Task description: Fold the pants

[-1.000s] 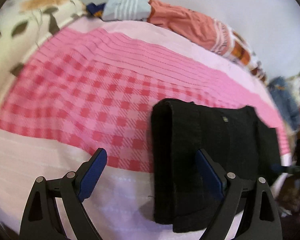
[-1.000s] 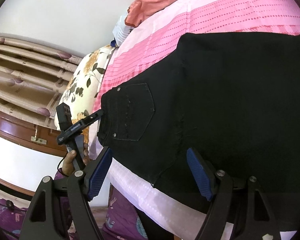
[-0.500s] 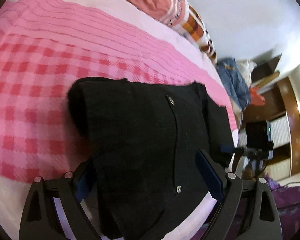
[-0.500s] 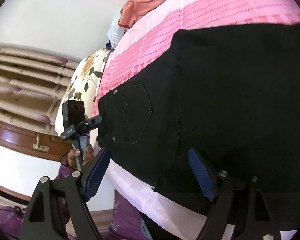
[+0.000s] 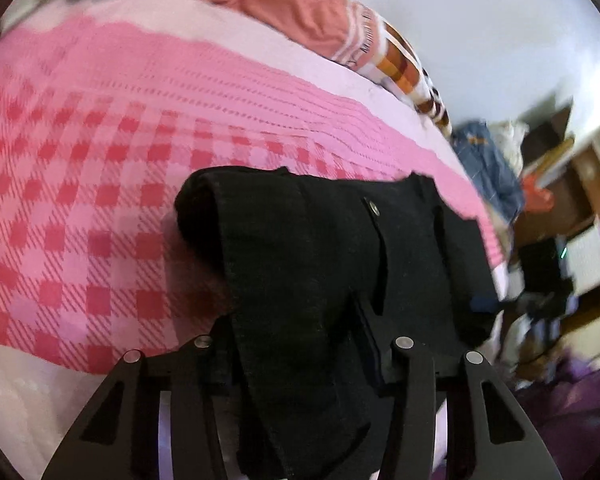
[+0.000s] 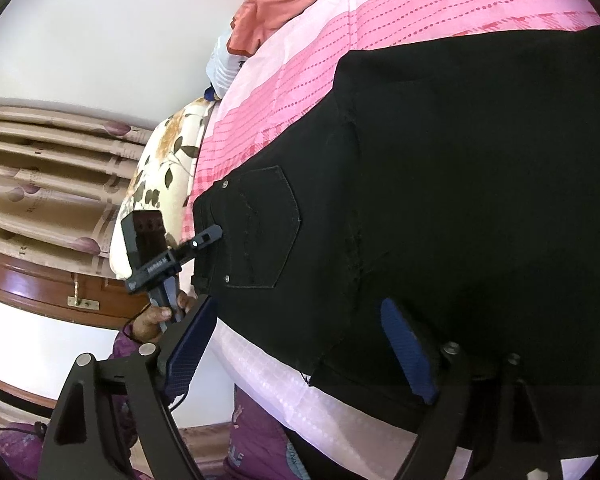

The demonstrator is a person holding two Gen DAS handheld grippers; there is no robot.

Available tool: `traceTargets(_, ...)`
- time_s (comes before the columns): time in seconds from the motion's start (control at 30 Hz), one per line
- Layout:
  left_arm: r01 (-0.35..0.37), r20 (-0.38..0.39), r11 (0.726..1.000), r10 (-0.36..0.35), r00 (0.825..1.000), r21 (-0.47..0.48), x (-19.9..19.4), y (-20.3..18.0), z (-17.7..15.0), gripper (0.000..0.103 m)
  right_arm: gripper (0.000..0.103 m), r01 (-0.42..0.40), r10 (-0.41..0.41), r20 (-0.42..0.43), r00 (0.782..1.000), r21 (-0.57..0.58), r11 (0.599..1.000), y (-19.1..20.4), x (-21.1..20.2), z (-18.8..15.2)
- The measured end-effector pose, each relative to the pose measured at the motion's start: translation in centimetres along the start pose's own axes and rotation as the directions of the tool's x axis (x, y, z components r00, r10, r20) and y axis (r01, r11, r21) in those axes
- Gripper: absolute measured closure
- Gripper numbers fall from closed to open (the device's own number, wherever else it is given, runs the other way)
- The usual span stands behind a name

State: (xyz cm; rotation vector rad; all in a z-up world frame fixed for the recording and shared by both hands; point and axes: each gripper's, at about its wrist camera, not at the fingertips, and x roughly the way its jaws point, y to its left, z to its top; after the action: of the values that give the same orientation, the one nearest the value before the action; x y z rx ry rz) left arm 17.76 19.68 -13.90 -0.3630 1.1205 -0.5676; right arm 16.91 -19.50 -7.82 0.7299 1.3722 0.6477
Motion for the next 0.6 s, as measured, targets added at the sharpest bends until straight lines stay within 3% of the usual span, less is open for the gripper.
traceTargets(0.13,0.003,-0.081,0.999,-0.006,0.997,-0.036,0.3,0.4,1.1,0.055,0.018,0.001,-0.001,0.006,1.000,0.013,1.000,-0.1,0.0,0.0)
traceTargets(0.2,-0.011,-0.103,1.000,0.013,0.995,0.024,0.5,-0.5,1.2,0.055,0.018,-0.003,0.003,0.009,1.000,0.022,1.000,-0.1,0.0,0.0)
traceTargets(0.3,0.057,-0.128,0.994,-0.045,0.991,0.093,0.1,-2.3,1.0,0.055,0.017,-0.012,0.011,0.015,1.000,0.035,0.999,-0.3,0.1,0.1)
traceTargets(0.47,0.088,-0.116,0.982,-0.069,0.991,0.165,-1.6,-5.3,1.3,0.069,0.017,-0.043,0.043,0.021,0.999,0.035,0.998,-0.1,0.3,0.1)
traceTargets(0.6,0.084,-0.084,0.982,-0.070,0.994,0.169,-2.5,-7.0,1.1,0.072,0.017,-0.070,0.070,0.007,0.998,-0.011,0.997,1.3,0.6,-0.1)
